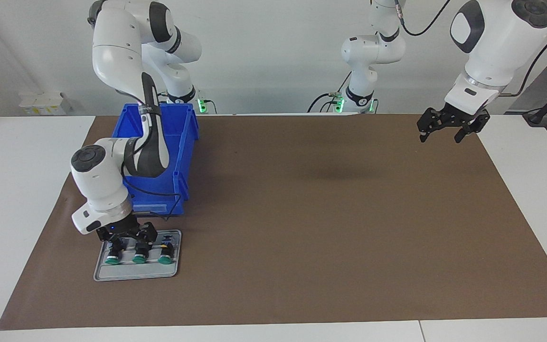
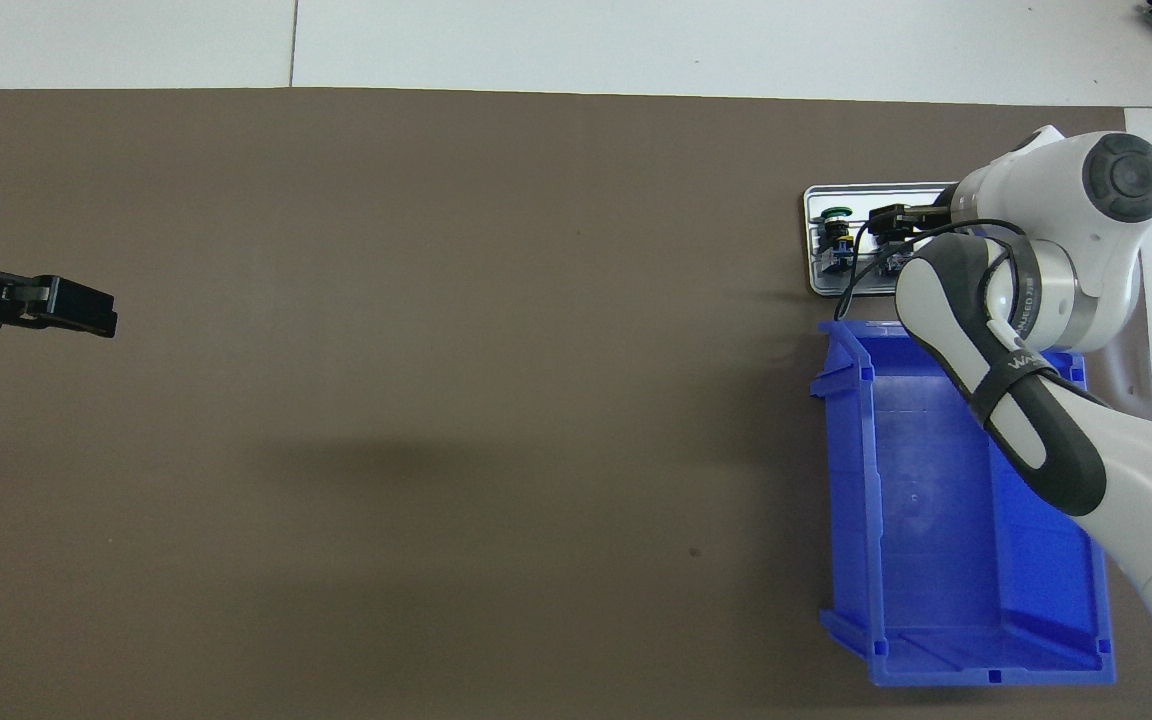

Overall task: Place and press button with both arms
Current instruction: 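Reach the right gripper into the metal tray and grasp a green-capped button, then carry the button with the right gripper to the table middle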

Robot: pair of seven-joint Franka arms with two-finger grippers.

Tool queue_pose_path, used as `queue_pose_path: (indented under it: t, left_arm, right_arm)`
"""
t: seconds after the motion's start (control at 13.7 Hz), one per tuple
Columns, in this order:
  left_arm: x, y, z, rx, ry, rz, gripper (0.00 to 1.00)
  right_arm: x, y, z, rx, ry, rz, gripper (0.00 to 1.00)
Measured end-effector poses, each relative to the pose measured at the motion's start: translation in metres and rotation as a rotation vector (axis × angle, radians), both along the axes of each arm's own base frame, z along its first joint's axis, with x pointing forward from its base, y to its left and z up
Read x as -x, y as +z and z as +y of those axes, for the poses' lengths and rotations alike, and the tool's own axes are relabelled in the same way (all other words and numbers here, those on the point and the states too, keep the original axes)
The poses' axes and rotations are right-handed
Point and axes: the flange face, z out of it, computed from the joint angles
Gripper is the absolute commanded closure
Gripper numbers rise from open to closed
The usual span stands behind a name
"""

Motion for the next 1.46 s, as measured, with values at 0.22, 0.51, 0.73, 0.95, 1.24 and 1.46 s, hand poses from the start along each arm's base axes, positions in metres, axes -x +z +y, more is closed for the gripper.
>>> queue_pose_path:
  t: [0.22,0.51,0.73,0.95,1.24,1.46]
  left_arm:
    - [0.0,0.0,0.0,0.0,0.0,0.0,0.0]
    - [0.0,0.0,0.0,0.0,0.0,0.0,0.0]
    - [0.0,0.0,0.0,0.0,0.0,0.0,0.0]
    - [0.0,0.0,0.0,0.0,0.0,0.0,0.0]
    - [0.0,0.0,0.0,0.0,0.0,0.0,0.0]
    - [0.0,0.0,0.0,0.0,0.0,0.0,0.0]
  right_arm:
    - [0.001,-0.011,0.0,0.001,0.0,0.004,0.15]
    - [0.006,-0.021,0.001,0.004,0.02,0.026,0.21]
    - [0.012,-0.031,0.0,0.008,0.042,0.048,1.0]
    - [0.012,-0.027,0.0,0.008,0.044,0.043,1.0]
    - [0.003,-0.004,-0.002,0.005,0.036,0.042,1.0]
    - [-0.013,0.057,0.0,-0.008,-0.015,0.048,1.0]
